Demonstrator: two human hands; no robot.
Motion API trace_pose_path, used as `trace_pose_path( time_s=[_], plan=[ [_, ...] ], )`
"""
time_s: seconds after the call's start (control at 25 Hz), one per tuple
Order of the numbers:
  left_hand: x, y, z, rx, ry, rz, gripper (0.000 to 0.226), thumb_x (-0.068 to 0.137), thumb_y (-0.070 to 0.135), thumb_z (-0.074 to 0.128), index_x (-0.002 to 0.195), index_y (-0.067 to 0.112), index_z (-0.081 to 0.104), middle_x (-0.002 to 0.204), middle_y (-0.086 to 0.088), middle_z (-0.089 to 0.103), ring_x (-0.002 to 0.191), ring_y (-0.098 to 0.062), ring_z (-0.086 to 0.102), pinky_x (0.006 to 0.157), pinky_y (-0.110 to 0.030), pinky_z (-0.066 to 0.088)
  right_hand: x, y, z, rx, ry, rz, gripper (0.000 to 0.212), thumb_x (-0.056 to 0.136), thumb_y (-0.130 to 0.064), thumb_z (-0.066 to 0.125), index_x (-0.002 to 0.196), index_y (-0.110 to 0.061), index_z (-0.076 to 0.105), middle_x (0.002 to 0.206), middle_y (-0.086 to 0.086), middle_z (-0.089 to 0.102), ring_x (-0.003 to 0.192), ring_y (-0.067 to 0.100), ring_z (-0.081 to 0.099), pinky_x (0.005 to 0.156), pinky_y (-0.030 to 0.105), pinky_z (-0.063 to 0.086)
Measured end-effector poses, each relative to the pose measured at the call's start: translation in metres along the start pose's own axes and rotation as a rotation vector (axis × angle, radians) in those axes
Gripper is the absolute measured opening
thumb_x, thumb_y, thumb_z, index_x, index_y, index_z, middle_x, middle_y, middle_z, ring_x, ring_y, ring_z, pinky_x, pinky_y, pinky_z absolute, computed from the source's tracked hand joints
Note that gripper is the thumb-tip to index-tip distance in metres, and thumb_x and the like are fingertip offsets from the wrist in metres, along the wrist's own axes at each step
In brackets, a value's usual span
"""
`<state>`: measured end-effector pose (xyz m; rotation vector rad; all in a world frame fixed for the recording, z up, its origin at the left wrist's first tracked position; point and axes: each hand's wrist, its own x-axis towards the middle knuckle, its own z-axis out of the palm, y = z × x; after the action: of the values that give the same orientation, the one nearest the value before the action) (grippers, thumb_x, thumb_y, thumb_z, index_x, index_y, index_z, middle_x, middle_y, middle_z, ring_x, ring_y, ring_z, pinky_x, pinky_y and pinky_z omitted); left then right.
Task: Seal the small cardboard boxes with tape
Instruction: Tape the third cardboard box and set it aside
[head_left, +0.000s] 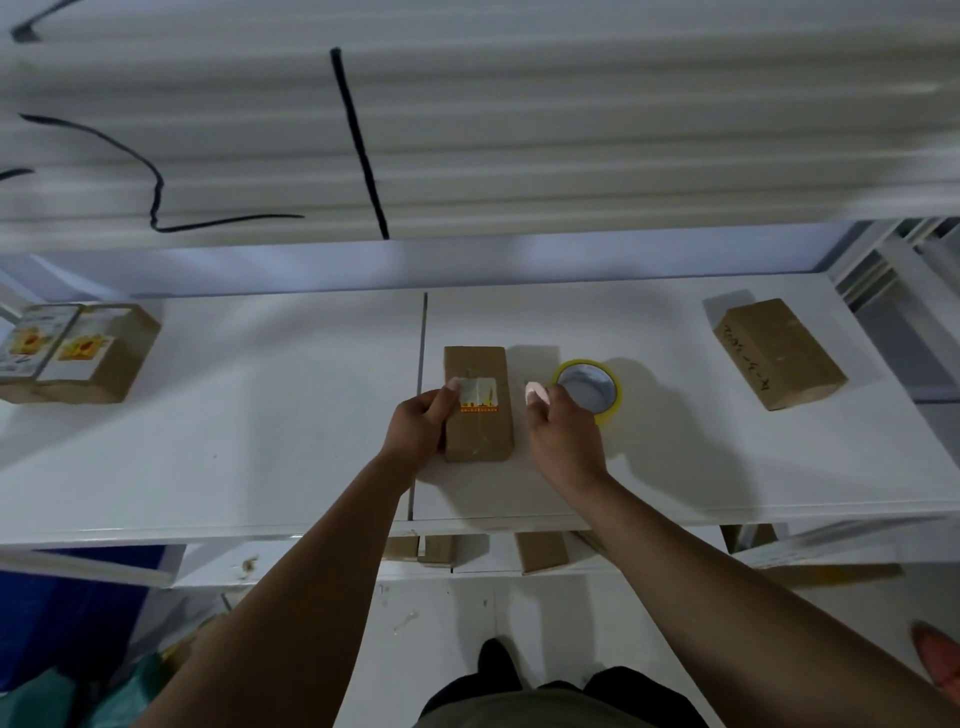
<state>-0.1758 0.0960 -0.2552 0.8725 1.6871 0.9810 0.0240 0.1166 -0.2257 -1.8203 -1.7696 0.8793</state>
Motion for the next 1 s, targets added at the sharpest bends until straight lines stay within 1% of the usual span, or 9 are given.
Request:
trace_pose_path(
  time_s=[0.24,0.36,0.44,0.6,0.72,0.76,0.84,0.92,1.0],
  plan=[
    [-0.001,0.001,-0.001,-0.053,-0.028,0.004,0.05,0.094,0.068,0.063,0.096,0.022,0.083,0.088,0.0,0.084,0.08,-0.015,0.081,0.062,-0.022,0.062,0.01,0.003,0.011,-0.238,0.061,-0.149,0.032,0.11,-0.029,0.046,0.111,-0.002,0.063,0.089,0.024,0.074,0.085,0.044,0.071,0.062,0.039,0.045],
    [0.001,0.0,-0.002,-0.076,-0.007,-0.015,0.053,0.095,0.068,0.062,0.1,0.019,0.082,0.09,-0.003,0.084,0.083,-0.02,0.082,0.067,-0.029,0.064,0.01,0.009,0.016,-0.338,-0.004,-0.167,0.026,0.106,-0.025,0.049,0.104,-0.004,0.064,0.09,0.024,0.074,0.087,0.045,0.072,0.06,0.037,0.041],
    [0.002,-0.001,-0.004,-0.131,0.046,-0.048,0.054,0.099,0.066,0.058,0.103,0.016,0.08,0.09,-0.005,0.083,0.083,-0.023,0.081,0.067,-0.031,0.064,0.009,0.014,0.013,-0.379,-0.079,-0.141,0.025,0.104,-0.025,0.05,0.1,-0.005,0.065,0.096,0.024,0.073,0.094,0.045,0.071,0.064,0.038,0.046],
    [-0.003,0.006,-0.004,-0.184,0.041,-0.064,0.048,0.101,0.06,0.059,0.108,0.017,0.08,0.094,-0.004,0.084,0.082,-0.019,0.081,0.062,-0.026,0.063,0.005,0.019,-0.008,-0.435,-0.21,-0.042,0.035,0.104,-0.046,0.048,0.087,-0.018,0.058,0.103,0.014,0.073,0.101,0.039,0.07,0.071,0.037,0.047],
    [-0.022,0.01,0.0,-0.227,0.018,-0.048,0.043,0.101,0.059,0.06,0.11,0.022,0.08,0.098,-0.004,0.083,0.091,-0.022,0.081,0.071,-0.032,0.064,-0.004,0.024,-0.031,-0.574,-0.215,-0.004,0.048,0.097,-0.068,0.049,0.08,-0.023,0.051,0.097,0.009,0.071,0.096,0.036,0.07,0.073,0.035,0.048],
    [-0.031,0.009,0.001,-0.232,0.01,-0.031,0.042,0.101,0.06,0.059,0.108,0.025,0.081,0.099,-0.004,0.083,0.092,-0.023,0.081,0.073,-0.035,0.064,-0.008,0.024,-0.039,-0.535,-0.141,-0.037,0.048,0.096,-0.067,0.052,0.08,-0.022,0.051,0.091,0.008,0.07,0.091,0.035,0.07,0.071,0.035,0.049],
    [-0.052,0.009,0.006,-0.227,-0.013,0.026,0.042,0.1,0.064,0.057,0.102,0.031,0.083,0.1,-0.006,0.082,0.093,-0.024,0.08,0.074,-0.038,0.064,-0.014,0.02,-0.051,-0.187,0.02,-0.149,0.032,0.096,-0.054,0.061,0.087,-0.024,0.059,0.084,0.0,0.068,0.083,0.025,0.069,0.067,0.032,0.052],
    [-0.072,0.014,0.015,-0.238,-0.034,0.083,0.044,0.094,0.068,0.055,0.102,0.034,0.082,0.099,-0.009,0.081,0.089,-0.024,0.079,0.07,-0.037,0.061,-0.021,0.007,-0.061,0.237,0.032,-0.208,0.017,0.097,-0.039,0.069,0.111,-0.028,0.07,0.101,-0.009,0.069,0.091,0.005,0.067,0.074,0.021,0.053],
    [-0.087,0.021,0.026,-0.241,-0.024,0.128,0.045,0.094,0.069,0.053,0.104,0.035,0.081,0.097,-0.01,0.081,0.084,-0.024,0.078,0.064,-0.034,0.059,-0.028,-0.003,-0.065,0.395,-0.011,-0.246,0.025,0.097,-0.031,0.074,0.122,-0.029,0.073,0.11,-0.016,0.071,0.099,-0.004,0.067,0.077,0.007,0.049]
  ],
)
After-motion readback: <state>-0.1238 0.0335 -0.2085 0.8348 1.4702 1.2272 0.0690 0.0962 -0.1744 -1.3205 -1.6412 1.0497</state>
